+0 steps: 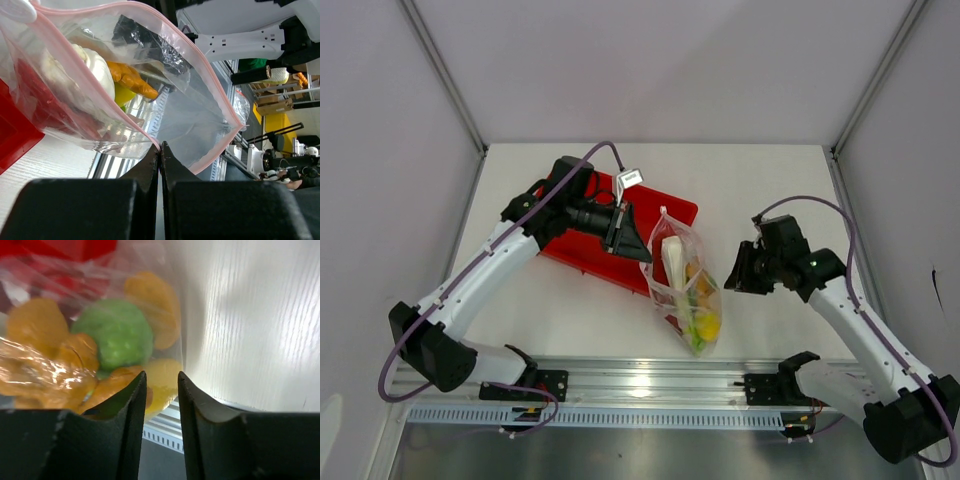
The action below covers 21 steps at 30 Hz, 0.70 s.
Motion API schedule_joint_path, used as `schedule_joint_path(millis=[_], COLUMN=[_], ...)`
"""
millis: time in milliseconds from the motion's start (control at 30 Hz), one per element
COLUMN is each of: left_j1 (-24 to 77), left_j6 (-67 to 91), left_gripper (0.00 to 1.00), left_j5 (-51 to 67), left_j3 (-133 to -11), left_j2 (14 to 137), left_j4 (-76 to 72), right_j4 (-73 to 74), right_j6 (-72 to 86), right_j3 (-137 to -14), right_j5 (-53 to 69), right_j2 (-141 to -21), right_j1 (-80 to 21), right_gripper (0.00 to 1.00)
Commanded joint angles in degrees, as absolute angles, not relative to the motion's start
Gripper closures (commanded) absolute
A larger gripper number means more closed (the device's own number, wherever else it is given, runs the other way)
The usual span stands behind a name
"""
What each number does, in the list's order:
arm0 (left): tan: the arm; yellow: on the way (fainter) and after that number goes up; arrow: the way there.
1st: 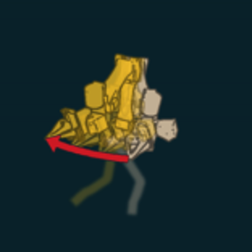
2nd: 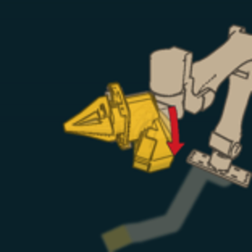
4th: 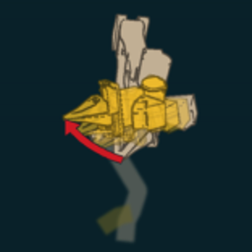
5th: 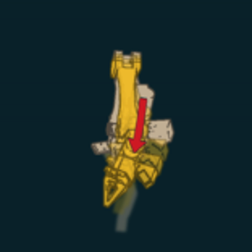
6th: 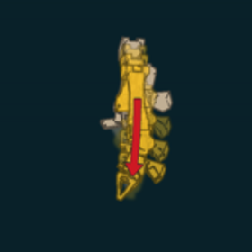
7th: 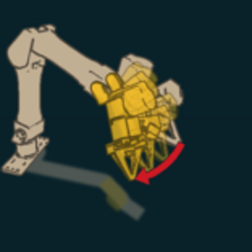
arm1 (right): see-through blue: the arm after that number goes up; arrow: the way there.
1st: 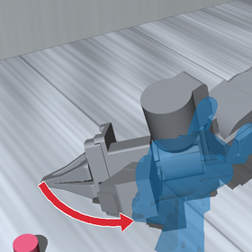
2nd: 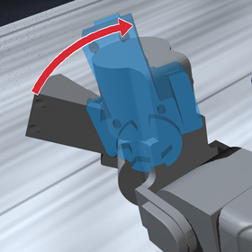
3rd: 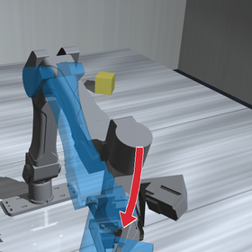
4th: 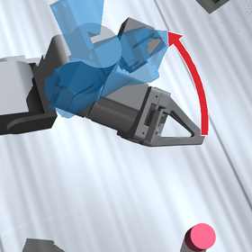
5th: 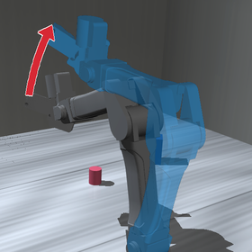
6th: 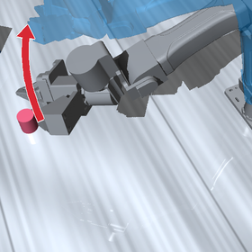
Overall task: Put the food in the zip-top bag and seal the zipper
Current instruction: Adjust the zipper food storage bag at the center of the board.
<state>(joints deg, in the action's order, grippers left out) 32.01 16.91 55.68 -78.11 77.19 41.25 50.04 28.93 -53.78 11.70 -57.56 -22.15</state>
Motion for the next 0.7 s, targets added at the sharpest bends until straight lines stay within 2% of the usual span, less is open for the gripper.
schedule_joint_path(millis=[0, 433, 667], left_j1=[31.73, 31.2, 31.03], left_j6=[18.54, 19.6, 20.13], left_gripper=[1.0, 1.0, 1.0], left_j5=[55.99, 54.14, 50.1], left_j3=[-80.86, -80.68, -81.13], left_j2=[75.67, 76.2, 77.61], left_j4=[39.29, 39.38, 41.57], right_j4=[51.86, 36.93, 23.84], right_j6=[31.11, 43.23, 47.46], right_j3=[-51.51, -46.93, -46.58], right_j5=[8.43, 14.85, 16.61], right_j2=[-57.57, -56.16, -64.05], right_j1=[-26.7, -47.1, -55.45], right_gripper=[0.67, 0.68, 0.68])
